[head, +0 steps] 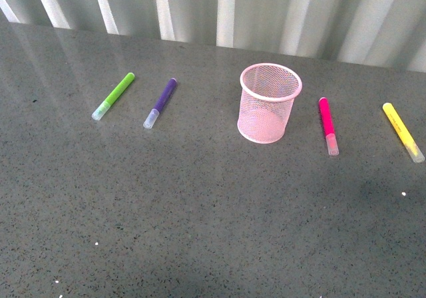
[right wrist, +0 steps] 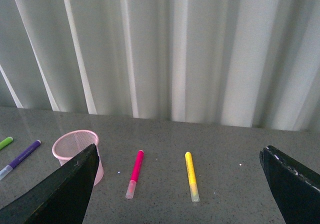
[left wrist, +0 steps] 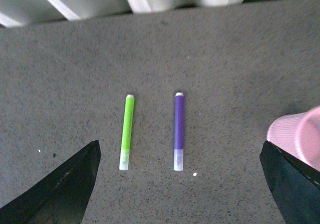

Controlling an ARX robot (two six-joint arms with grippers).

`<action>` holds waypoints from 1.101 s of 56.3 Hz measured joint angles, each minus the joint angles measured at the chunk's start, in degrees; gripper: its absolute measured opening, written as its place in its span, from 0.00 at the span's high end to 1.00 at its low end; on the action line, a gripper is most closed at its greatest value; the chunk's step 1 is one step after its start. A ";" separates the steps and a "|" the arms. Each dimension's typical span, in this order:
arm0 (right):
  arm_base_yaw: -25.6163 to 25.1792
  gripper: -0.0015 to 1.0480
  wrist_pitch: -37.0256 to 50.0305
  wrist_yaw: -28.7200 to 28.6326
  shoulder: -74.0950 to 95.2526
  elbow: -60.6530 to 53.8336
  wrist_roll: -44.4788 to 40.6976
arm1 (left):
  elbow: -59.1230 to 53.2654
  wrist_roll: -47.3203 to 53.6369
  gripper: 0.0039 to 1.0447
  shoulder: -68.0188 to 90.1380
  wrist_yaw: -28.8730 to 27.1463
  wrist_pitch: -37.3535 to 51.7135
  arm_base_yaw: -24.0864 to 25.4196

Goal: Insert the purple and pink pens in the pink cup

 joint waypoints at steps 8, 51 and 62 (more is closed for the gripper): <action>0.00 0.07 0.00 0.00 0.00 0.00 0.00 | 0.74 -0.98 0.06 5.73 -0.04 0.22 -0.22; 0.00 0.07 0.00 0.00 0.00 0.00 0.00 | 10.75 -1.40 0.06 24.33 0.92 -1.01 -1.51; 0.00 0.07 0.00 0.00 0.00 0.00 0.00 | 20.85 -1.25 0.06 32.22 0.81 -4.44 -1.44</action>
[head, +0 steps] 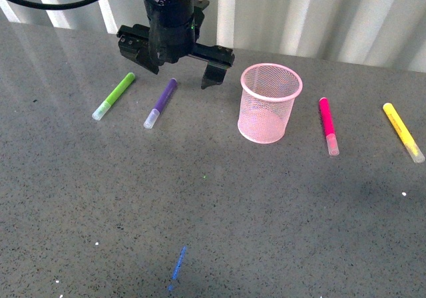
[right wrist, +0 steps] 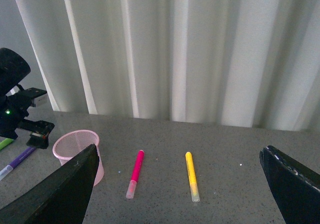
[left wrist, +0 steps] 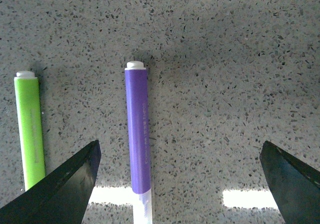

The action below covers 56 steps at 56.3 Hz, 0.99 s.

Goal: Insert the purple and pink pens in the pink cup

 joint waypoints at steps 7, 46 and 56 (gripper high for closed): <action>0.00 0.07 0.00 0.00 0.00 0.00 0.00 | 3.89 0.48 0.06 3.21 -0.04 -1.95 0.44; 0.00 0.07 0.00 0.00 0.00 0.00 0.00 | 17.92 3.04 0.06 13.40 -1.27 -7.30 2.40; 0.00 0.07 0.00 0.00 0.00 0.00 0.00 | 18.01 3.10 0.23 13.70 -1.14 -7.17 2.45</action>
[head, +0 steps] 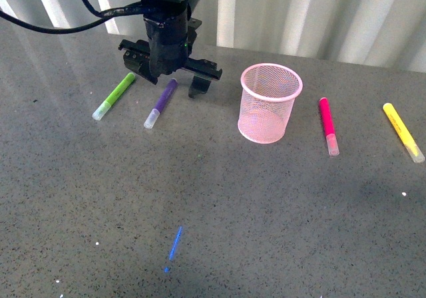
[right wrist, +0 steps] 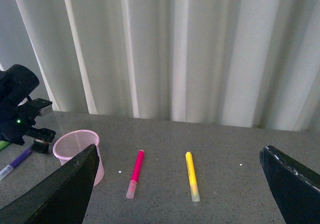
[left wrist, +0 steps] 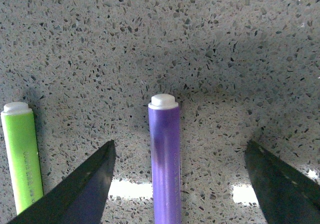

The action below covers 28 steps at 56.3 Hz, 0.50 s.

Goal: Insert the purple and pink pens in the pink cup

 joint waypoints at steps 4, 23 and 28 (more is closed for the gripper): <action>0.00 0.07 0.00 0.00 0.02 0.00 0.00 | 0.13 -0.02 0.33 0.20 0.13 0.07 -0.02; 0.00 0.07 0.00 0.00 0.00 0.00 0.00 | 0.48 -0.31 0.81 0.92 0.37 0.55 -0.28; 0.00 0.07 0.00 0.00 0.00 0.00 0.00 | 0.15 -0.76 0.89 0.92 0.09 1.55 -0.37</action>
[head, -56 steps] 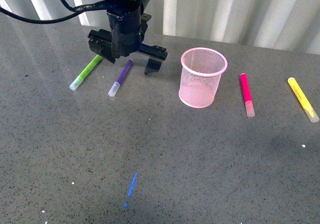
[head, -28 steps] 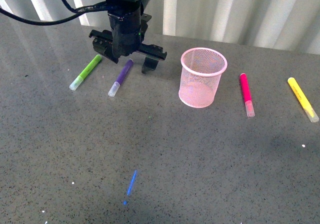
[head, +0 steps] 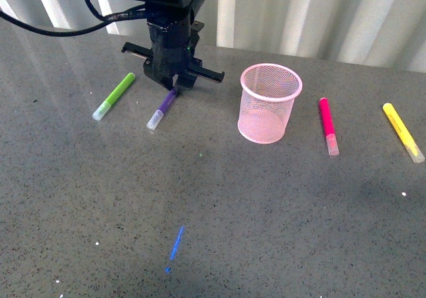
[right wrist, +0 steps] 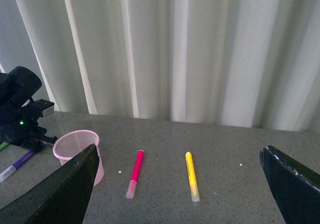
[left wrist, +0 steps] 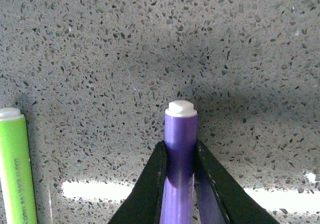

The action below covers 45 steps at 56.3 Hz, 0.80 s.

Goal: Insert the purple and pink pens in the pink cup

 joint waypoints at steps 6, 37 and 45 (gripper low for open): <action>0.00 0.07 0.00 0.00 0.00 0.00 0.00 | -1.62 -0.83 0.89 -0.63 0.07 2.03 0.02; 0.00 0.07 0.00 0.00 0.00 0.00 0.00 | -35.17 -13.90 0.89 -24.02 -0.09 39.45 7.39; 0.00 0.07 0.00 -0.02 0.00 0.00 0.00 | -50.60 -14.93 0.89 -36.63 3.17 56.11 9.68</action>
